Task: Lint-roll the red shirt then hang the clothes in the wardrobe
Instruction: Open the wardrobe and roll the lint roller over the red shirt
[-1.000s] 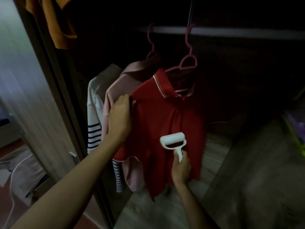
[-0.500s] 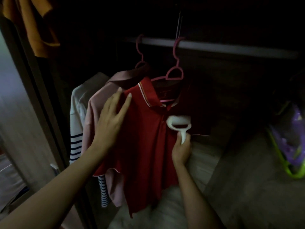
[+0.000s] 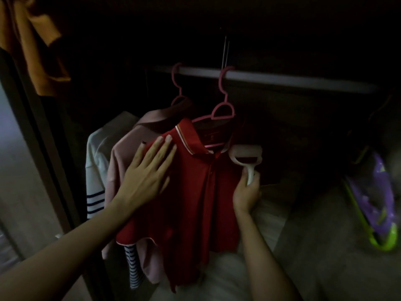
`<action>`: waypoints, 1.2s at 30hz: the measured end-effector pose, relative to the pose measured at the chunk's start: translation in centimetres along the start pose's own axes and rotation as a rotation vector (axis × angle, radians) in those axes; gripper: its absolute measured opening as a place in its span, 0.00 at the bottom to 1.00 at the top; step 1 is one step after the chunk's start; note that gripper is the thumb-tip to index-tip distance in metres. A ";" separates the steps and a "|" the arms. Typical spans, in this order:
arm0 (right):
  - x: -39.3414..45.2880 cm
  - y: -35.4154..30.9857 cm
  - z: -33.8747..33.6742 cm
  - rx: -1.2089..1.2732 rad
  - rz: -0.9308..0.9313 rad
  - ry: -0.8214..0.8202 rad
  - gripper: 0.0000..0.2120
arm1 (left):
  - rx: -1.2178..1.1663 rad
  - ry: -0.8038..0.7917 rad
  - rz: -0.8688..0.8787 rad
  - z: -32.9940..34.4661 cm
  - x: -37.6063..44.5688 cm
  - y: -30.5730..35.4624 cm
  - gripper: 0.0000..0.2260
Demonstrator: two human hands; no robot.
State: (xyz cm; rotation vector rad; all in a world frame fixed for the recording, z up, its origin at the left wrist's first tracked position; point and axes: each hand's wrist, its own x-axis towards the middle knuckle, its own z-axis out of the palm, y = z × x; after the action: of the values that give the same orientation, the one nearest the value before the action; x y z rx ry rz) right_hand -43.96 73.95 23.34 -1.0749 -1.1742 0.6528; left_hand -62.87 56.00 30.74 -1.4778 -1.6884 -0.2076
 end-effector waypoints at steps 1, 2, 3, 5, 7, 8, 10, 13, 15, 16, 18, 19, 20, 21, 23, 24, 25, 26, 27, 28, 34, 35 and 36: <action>-0.6 1.1 0.1 -0.014 0.018 -0.030 0.12 | 0.000 -0.008 -0.002 0.1 0.0 0.0 0.29; -1.4 2.2 0.1 -0.018 0.058 -0.063 0.12 | 0.001 -0.011 -0.001 0.1 -0.1 -0.1 0.29; -2.2 3.4 -0.1 -0.031 0.108 -0.090 0.12 | 0.002 -0.016 0.000 0.2 -0.1 -0.1 0.30; -3.6 4.9 -0.6 -0.082 0.178 -0.107 0.13 | -0.001 -0.028 -0.002 0.3 -0.1 -0.2 0.33; -3.6 4.4 -0.9 -0.093 0.193 -0.063 0.13 | 0.010 -0.025 -0.005 0.4 0.0 -0.3 0.36; -3.1 3.5 -1.0 -0.062 0.179 -0.027 0.13 | 0.021 -0.020 -0.008 0.4 0.1 -0.3 0.36; -1.2 1.1 -0.9 0.023 0.125 0.057 0.13 | 0.031 -0.001 -0.014 0.3 0.4 -0.3 0.33; 1.8 -1.9 -0.7 0.111 0.067 0.116 0.14 | 0.017 0.017 -0.035 0.4 0.6 0.2 0.28; 2.8 -2.2 -0.6 0.126 0.072 0.106 0.16 | 0.015 0.004 -0.050 0.7 0.6 0.5 0.29; 2.9 -1.7 -0.5 0.124 0.066 0.095 0.16 | 0.017 0.003 -0.051 0.9 0.6 0.6 0.29; 1.8 0.6 -0.3 0.078 0.054 0.047 0.15 | 0.019 0.008 -0.044 1.0 0.5 0.7 0.29; 0.7 2.3 -0.2 0.028 0.064 0.002 0.14 | 0.014 0.013 -0.042 1.0 0.5 0.7 0.28; -0.5 4.3 0.0 -0.028 0.085 -0.047 0.14 | 0.002 0.020 -0.045 0.8 0.5 0.7 0.28; -1.7 6.5 0.1 -0.091 0.112 -0.097 0.15 | -0.014 0.024 -0.049 0.7 0.6 0.7 0.28; -4.2 10.5 -0.1 -0.205 0.210 -0.202 0.16 | -0.039 0.021 -0.054 0.5 0.6 0.7 0.28; -5.3 11.9 -0.3 -0.256 0.276 -0.264 0.16 | -0.049 0.013 -0.055 0.5 0.6 0.7 0.28; -6.2 13.1 -0.6 -0.306 0.338 -0.316 0.16 | -0.058 -0.001 -0.058 0.5 0.6 0.6 0.29; -7.0 13.8 -0.7 -0.340 0.379 -0.345 0.17 | -0.064 -0.014 -0.060 0.6 0.6 0.6 0.29; -7.4 14.2 -0.8 -0.353 0.392 -0.354 0.17 | -0.066 -0.018 -0.061 0.6 0.5 0.7 0.29; -7.7 14.2 -0.7 -0.349 0.379 -0.337 0.16 | -0.066 -0.015 -0.060 0.6 0.5 0.8 0.28; -8.1 11.9 0.5 -0.218 0.211 -0.222 0.13 | -0.093 -0.048 -0.045 1.2 -1.2 2.0 0.29; -8.4 12.1 0.6 -0.237 0.208 -0.244 0.12 | -0.094 -0.059 -0.042 1.4 -1.6 2.1 0.28; -8.8 12.9 0.7 -0.270 0.232 -0.275 0.12 | -0.093 -0.063 -0.040 1.7 -1.9 2.3 0.28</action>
State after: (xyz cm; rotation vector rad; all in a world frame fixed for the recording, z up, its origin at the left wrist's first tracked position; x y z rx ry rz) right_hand -45.83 71.54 8.01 -1.3954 -1.4158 0.8598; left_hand -61.84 56.31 27.52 -1.5343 -1.7810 -0.2667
